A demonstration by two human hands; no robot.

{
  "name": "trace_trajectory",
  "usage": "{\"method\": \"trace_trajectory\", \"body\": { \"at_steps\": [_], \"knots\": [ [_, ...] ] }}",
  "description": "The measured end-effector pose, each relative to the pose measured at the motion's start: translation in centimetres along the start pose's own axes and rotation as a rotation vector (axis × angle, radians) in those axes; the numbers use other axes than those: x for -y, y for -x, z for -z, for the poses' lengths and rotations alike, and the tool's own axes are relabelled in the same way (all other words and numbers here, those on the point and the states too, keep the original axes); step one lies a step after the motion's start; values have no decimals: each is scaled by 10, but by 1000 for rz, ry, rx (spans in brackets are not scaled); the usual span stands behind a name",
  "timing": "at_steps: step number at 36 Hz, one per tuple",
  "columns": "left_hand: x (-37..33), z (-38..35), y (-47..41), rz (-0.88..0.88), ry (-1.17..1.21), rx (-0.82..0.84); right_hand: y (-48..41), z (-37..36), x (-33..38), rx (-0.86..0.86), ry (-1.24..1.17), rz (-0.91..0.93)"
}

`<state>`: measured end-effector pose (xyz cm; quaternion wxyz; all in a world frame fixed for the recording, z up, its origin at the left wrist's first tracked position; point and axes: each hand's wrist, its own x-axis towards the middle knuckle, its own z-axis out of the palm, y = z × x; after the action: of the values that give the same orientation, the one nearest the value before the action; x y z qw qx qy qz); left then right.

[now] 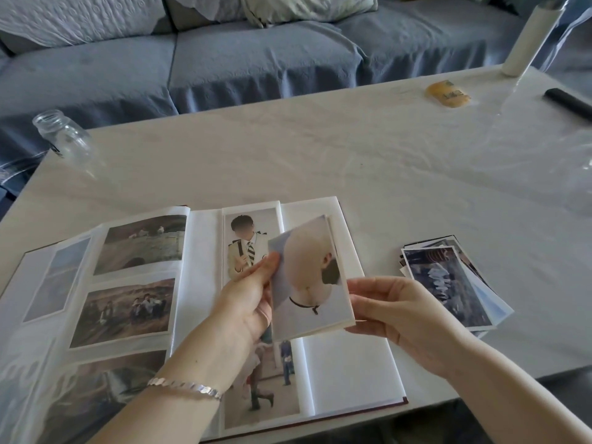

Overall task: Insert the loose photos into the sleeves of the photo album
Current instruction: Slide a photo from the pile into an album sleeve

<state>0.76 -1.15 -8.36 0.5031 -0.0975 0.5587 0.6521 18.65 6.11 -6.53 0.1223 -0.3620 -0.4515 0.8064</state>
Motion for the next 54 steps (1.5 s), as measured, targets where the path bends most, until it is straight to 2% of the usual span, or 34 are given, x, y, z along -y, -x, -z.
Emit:
{"method": "trace_trajectory", "body": {
  "at_steps": [4, 12, 18, 21, 27, 31, 36, 39, 43, 46, 48, 51, 54],
  "knots": [
    [2, -2, 1, -7, -14, 2, 2, -1, 0, 28, -93, 0],
    [1, -2, 2, -19, -46, 20, -2, 1, 0, 59, -54, 7],
    [1, 0, 5, -12, -104, 95, -2, 3, -3, 2, -72, -5],
    [2, -1, 4, -40, -134, 22, -1, 2, -2, -189, 109, 56],
    [1, 0, -1, -257, -278, -163, -3, 37, 8, -702, 526, 285],
    [0, 3, -6, -432, -456, -277, 0, 67, 10, -885, 780, 239],
    [-3, 8, -9, -617, -656, -349, -3, 68, 3, -866, 1095, 73],
    [-10, 12, -8, -680, -708, -376, -11, 51, -6, -835, 1295, 172],
    [-18, 15, -7, -719, -721, -387, -31, 22, -18, -547, 1306, 399],
    [-21, 15, -9, -746, -723, -392, -47, -4, -19, -296, 1375, 480],
    [-23, 14, -10, -761, -743, -400, -59, -14, -20, -190, 1448, 459],
    [-26, 14, -13, -762, -750, -408, -77, -23, -21, -163, 1496, 387],
    [-29, 15, -17, -766, -760, -406, -97, -21, -20, -247, 1503, 308]
  ]
}}
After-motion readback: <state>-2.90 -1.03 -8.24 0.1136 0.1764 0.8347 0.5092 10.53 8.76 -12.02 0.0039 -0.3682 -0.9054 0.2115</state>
